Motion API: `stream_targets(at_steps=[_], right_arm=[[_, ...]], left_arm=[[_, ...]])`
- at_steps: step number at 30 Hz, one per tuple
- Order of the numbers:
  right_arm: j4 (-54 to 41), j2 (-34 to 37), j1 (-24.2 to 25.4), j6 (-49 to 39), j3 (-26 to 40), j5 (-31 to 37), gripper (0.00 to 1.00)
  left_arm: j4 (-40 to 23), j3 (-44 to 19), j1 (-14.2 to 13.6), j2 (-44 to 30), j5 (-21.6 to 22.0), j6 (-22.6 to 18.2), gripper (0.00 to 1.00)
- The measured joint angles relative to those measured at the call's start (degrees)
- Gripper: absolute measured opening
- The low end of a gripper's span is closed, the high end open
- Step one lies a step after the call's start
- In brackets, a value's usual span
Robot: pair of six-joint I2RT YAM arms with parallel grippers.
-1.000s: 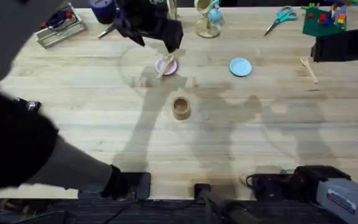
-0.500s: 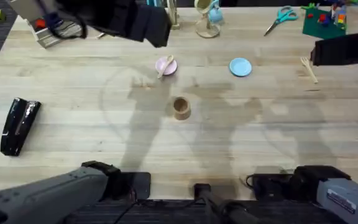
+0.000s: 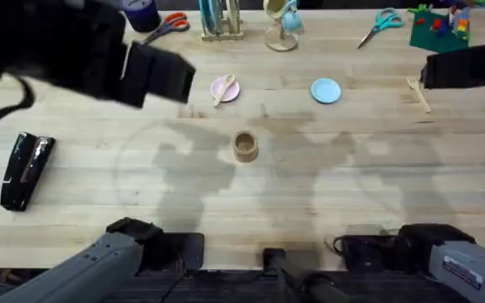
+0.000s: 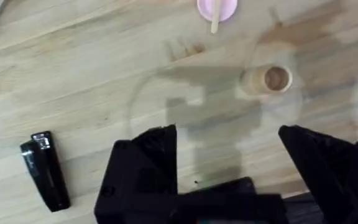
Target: Pick up a utensil and set it on the pink plate, then put the other utensil in the container.
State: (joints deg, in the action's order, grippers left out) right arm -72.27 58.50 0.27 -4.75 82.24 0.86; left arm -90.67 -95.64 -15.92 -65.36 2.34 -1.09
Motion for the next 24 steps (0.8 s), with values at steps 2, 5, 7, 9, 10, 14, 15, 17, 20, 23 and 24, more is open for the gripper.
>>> stream_targets(at_steps=[2, 5, 7, 9, 10, 14, 15, 17, 20, 23, 24], right_arm=[[0.0, 0.0, 0.0, 0.0, 0.0, 0.0, 0.996], [0.0, 0.0, 0.0, 0.0, 0.0, 0.0, 0.996], [0.0, 0.0, 0.0, 0.0, 0.0, 0.0, 0.996], [0.0, 0.0, 0.0, 0.0, 0.0, 0.0, 0.996], [0.0, 0.0, 0.0, 0.0, 0.0, 0.0, 0.996], [0.0, 0.0, 0.0, 0.0, 0.0, 0.0, 0.996], [0.0, 0.0, 0.0, 0.0, 0.0, 0.0, 0.996], [0.0, 0.0, 0.0, 0.0, 0.0, 0.0, 0.996], [0.0, 0.0, 0.0, 0.0, 0.0, 0.0, 0.996], [0.0, 0.0, 0.0, 0.0, 0.0, 0.0, 0.996], [0.0, 0.0, 0.0, 0.0, 0.0, 0.0, 0.996]], left_arm=[[-0.4, 0.0, 0.0, 1.1, 0.0, -1.5, 0.993], [-0.2, 0.0, 0.0, 3.0, -0.9, -3.7, 0.993], [0.0, 0.0, 0.0, 5.1, -1.4, -5.1, 0.993], [0.0, 0.0, 0.0, 8.0, -2.0, -7.0, 0.993], [0.0, 0.0, 0.0, 9.5, -2.4, -8.0, 0.993], [0.0, 0.1, 0.0, 15.3, -4.7, -11.0, 0.993], [0.0, 0.1, 0.0, 16.3, -5.7, -11.5, 0.993], [-0.1, 0.1, 0.0, 17.7, -8.0, -12.4, 0.993], [0.0, 0.3, 0.0, 18.1, -12.4, -13.7, 0.993], [-0.2, 1.4, 0.0, 18.1, -16.9, -15.0, 0.993], [-0.4, 1.9, 0.0, 18.1, -18.2, -15.4, 0.993]])
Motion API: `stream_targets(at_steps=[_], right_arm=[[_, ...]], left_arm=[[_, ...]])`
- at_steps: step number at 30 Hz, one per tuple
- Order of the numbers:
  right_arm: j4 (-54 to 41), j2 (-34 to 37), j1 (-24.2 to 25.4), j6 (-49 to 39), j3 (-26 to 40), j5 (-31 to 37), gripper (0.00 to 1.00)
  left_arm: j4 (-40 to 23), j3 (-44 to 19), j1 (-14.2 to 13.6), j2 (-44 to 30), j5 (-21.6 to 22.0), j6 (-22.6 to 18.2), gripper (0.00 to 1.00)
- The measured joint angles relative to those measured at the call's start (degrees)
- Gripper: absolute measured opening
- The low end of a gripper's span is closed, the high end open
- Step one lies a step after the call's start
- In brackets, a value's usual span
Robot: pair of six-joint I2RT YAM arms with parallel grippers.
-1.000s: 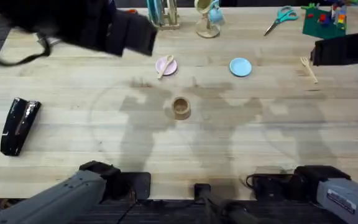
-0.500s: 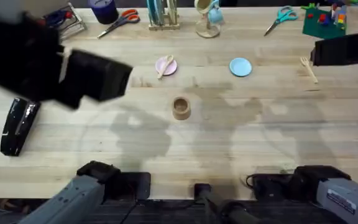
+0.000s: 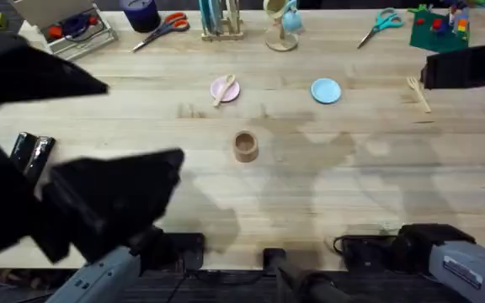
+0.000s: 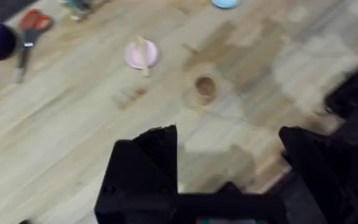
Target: Pick up a utensil and set it on the pink plate, then put the other utensil in the container.
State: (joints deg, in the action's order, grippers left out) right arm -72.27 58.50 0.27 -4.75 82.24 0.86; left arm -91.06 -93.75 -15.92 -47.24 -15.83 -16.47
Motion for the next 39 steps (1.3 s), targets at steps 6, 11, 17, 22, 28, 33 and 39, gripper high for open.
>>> stream_targets(at_steps=[6, 11, 17, 22, 28, 33, 39], right_arm=[[0.0, 0.0, 0.0, 0.0, 0.0, 0.0, 0.996], [0.0, 0.0, 0.0, 0.0, 0.0, 0.0, 0.996], [-0.2, 0.0, 0.0, 0.0, 0.0, 0.0, 0.995], [-1.5, 0.0, 0.0, -0.4, 0.0, 0.0, 0.995], [-1.6, 1.3, 4.3, -2.4, 0.1, 0.0, 0.995], [-1.7, 6.0, 10.0, -6.9, 0.1, 0.0, 0.995], [0.5, 10.9, 16.0, -13.5, 0.1, 0.0, 0.994]], left_arm=[[-4.1, 4.3, 0.0, -0.1, -7.4, -4.0, 0.992], [-5.7, 4.4, 0.0, -0.1, -8.5, -5.7, 0.994], [-4.5, 4.4, 0.0, -0.1, -8.6, -6.4, 0.993], [-4.4, 4.4, 0.0, -0.1, -8.6, -7.2, 0.993], [-4.4, 4.4, 0.0, -0.1, -8.6, -7.2, 0.993], [-4.4, 4.4, 0.0, -0.1, -8.6, -7.3, 0.993], [-4.3, 4.4, 0.0, 0.0, -8.6, -7.4, 0.994]])
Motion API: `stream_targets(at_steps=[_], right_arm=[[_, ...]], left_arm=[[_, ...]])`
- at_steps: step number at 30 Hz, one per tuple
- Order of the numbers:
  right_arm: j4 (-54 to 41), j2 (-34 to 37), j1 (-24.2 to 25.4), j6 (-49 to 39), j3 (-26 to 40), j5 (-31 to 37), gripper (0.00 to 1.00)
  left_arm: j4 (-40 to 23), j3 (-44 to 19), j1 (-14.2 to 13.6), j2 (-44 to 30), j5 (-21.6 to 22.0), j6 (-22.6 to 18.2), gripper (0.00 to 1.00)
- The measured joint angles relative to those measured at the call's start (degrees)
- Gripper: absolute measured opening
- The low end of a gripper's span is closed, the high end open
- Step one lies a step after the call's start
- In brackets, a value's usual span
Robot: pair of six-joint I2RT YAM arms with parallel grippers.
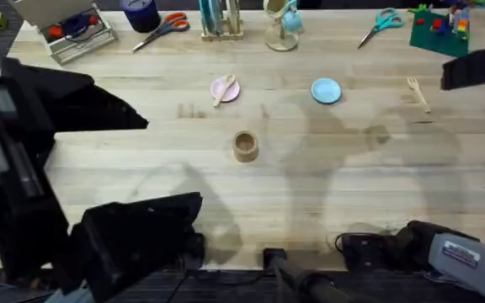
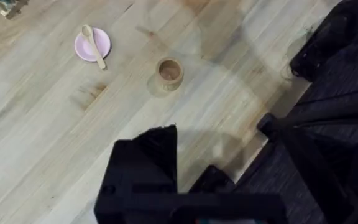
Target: Pick up a utensil and set it on the pink plate, then put the other utensil in the container.
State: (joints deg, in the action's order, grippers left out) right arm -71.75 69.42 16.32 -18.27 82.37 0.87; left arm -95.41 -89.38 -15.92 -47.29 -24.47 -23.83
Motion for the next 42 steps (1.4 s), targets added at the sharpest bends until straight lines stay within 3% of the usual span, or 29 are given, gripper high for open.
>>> stream_targets(at_steps=[8, 16, 17, 22, 33, 42], right_arm=[[9.0, 7.2, 6.0, -5.4, 0.0, 0.0, 0.996], [14.6, 17.4, 6.8, -11.4, 0.0, 0.0, 0.996], [17.1, 22.9, 6.8, -12.7, 0.0, -0.2, 0.995], [20.7, 29.0, 6.8, -13.3, 0.0, -0.3, 0.995], [28.3, 35.5, 6.8, -13.5, 0.0, -0.3, 0.995], [28.9, 40.1, 6.8, -13.5, 0.3, -0.3, 0.995]], left_arm=[[0.0, 0.0, 0.0, 0.0, 0.0, 0.0, 0.993], [0.0, 0.0, 0.0, 0.0, 0.0, 0.0, 0.993], [0.0, 0.0, 0.0, 0.0, 0.0, 0.0, 0.993], [0.0, 0.0, 0.0, 0.0, 0.0, 0.0, 0.992], [0.0, 0.0, 0.0, 0.0, 0.0, 0.0, 0.993], [0.0, 0.0, 0.0, 0.0, 0.0, 0.0, 0.992]])
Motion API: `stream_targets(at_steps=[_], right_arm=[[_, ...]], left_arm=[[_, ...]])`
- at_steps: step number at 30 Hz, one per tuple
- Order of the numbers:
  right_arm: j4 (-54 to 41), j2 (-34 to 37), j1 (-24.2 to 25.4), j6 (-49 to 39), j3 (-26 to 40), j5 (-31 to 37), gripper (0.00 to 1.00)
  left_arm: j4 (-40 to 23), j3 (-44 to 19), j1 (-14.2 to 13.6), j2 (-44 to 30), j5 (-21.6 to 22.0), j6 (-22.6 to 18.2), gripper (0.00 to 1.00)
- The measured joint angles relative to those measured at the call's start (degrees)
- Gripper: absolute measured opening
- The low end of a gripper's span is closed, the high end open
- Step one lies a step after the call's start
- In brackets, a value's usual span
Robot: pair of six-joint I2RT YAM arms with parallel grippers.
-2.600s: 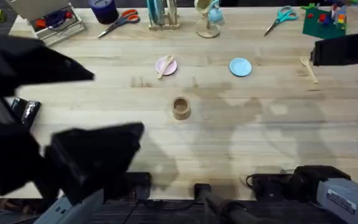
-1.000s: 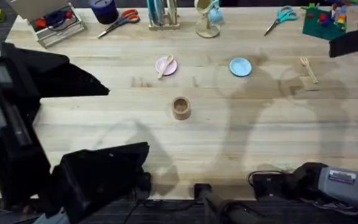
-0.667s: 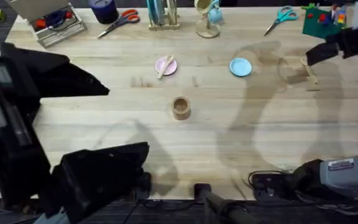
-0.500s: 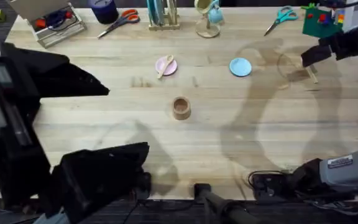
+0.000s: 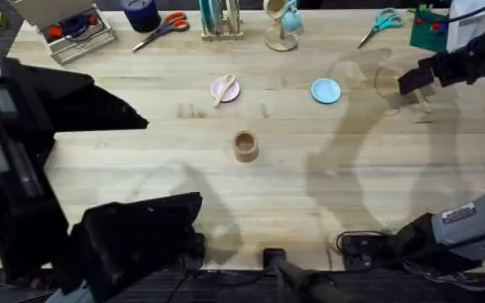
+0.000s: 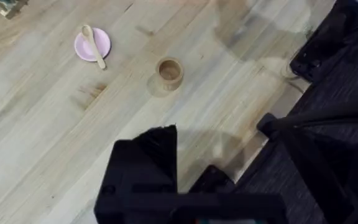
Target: Pick up a utensil and set it on the pink plate, then put the other utensil in the container.
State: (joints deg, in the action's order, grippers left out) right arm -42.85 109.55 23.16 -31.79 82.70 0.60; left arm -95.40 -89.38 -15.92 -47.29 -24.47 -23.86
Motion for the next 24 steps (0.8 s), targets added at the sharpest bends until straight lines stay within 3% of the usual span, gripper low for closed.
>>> stream_targets(at_steps=[11, 24], right_arm=[[-3.5, 6.7, 1.1, 1.0, 6.6, -2.4, 0.995], [-4.7, 10.1, 1.8, 1.6, 8.9, -3.6, 0.993]], left_arm=[[0.0, 0.0, 0.0, 0.0, 0.0, 0.0, 0.993], [0.0, 0.0, 0.0, 0.0, 0.0, 0.0, 0.993]])
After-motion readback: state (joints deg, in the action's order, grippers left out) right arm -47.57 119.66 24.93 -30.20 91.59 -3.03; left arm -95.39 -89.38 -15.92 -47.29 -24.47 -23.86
